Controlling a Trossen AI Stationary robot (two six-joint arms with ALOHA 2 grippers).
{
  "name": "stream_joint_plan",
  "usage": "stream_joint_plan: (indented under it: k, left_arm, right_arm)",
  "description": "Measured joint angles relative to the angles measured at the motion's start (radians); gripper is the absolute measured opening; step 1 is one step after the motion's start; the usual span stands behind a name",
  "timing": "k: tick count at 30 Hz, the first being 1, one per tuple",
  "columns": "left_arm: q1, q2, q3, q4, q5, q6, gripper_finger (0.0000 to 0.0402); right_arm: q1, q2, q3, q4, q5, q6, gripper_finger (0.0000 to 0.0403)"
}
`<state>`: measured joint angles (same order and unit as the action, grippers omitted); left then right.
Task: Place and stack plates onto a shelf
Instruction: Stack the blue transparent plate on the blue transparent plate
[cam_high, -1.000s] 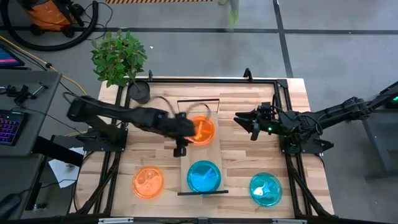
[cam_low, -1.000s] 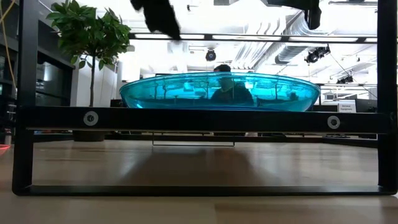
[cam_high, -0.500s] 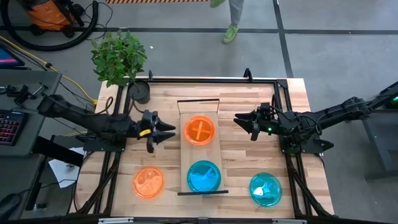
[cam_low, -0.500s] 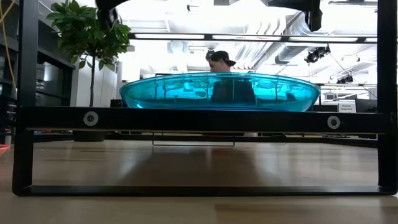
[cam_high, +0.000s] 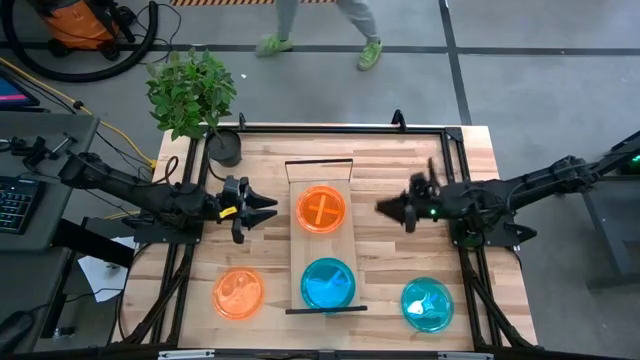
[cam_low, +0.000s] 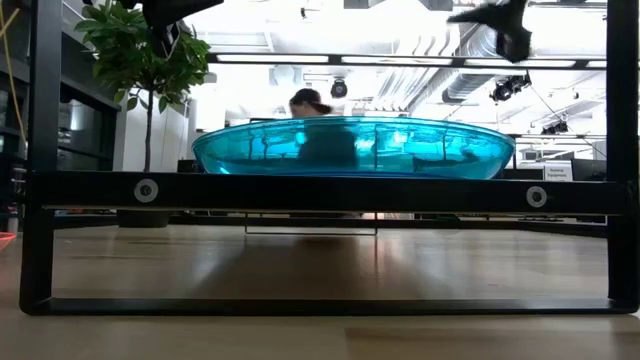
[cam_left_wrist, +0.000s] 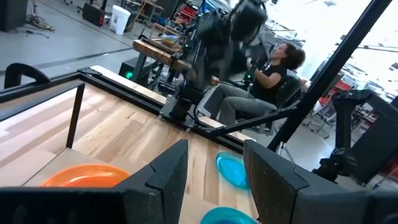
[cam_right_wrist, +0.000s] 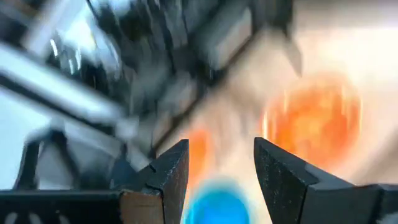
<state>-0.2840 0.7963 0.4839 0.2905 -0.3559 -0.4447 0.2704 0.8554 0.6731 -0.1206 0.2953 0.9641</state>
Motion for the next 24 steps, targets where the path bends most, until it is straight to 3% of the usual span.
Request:
stream_joint_plan:
  k: [4, 8, 17, 24]
  left_arm:
    - [0.000, 0.002, 0.000, 0.000, 0.000, -0.024, 0.0147]
    - [0.000, 0.006, 0.000, -0.003, 0.000, -0.023, 0.0147]
    - [0.000, 0.006, 0.000, -0.003, 0.000, -0.024, 0.0147]
    - [0.000, 0.006, 0.000, -0.002, -0.013, -0.025, 0.0147]
  right_arm:
    - [0.069, 0.060, 0.000, -0.281, -0.210, 0.251, 0.0163]
    - [0.208, 0.173, 0.000, -0.475, -0.275, 0.409, 0.0163]
    - [0.456, 0.422, 0.000, -0.563, -0.407, 0.641, 0.0163]
    - [0.516, 0.546, 0.000, -0.615, -0.411, 0.746, 0.0163]
